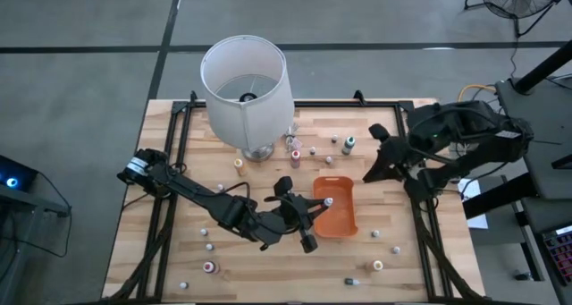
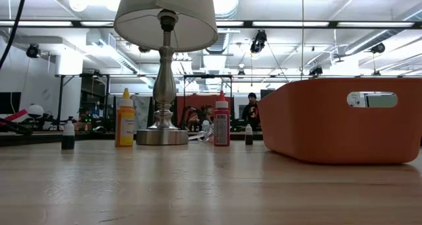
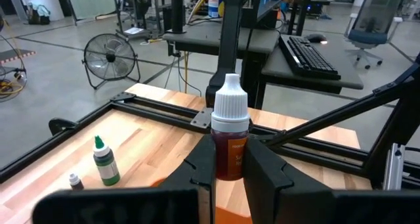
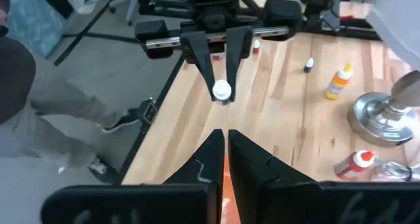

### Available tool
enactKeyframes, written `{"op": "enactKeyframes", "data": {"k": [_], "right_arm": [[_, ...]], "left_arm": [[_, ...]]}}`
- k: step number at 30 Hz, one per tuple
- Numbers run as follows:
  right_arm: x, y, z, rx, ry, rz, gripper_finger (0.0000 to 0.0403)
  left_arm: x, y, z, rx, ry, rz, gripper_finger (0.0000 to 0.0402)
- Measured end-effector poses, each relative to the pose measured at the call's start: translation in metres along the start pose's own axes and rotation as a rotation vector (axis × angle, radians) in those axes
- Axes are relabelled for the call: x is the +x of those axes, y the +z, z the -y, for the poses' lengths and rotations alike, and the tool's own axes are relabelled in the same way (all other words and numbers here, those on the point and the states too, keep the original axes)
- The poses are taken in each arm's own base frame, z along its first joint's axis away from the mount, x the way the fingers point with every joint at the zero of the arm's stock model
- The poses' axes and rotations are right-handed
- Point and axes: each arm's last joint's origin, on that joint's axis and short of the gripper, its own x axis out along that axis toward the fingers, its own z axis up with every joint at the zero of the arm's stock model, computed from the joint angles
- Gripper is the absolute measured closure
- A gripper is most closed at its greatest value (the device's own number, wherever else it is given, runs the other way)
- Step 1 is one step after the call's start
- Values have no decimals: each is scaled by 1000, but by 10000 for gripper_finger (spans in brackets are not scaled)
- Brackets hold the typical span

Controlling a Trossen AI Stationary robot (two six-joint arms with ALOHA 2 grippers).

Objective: Pick & Place food coloring
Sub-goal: Put the small food coloring bottle into the orange bin

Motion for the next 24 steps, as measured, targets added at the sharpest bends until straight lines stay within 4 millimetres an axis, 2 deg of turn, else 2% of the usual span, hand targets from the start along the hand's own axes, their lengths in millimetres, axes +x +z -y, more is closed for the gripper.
{"op": "enactKeyframes", "data": {"k": [5,16,20,24], "right_arm": [[4,11,1,-24,-1,-1,334],[13,16,3,-3,-4,-15,168],[23,25,0,-15,13,-23,120],[39,37,-6,-28,61,-62,95]], "left_arm": [[0,0,0,0,0,0,374],[0,0,0,2,-6,-1,374],[0,0,0,9,-10,-2,374],[0,0,0,16,-9,-2,374]]}}
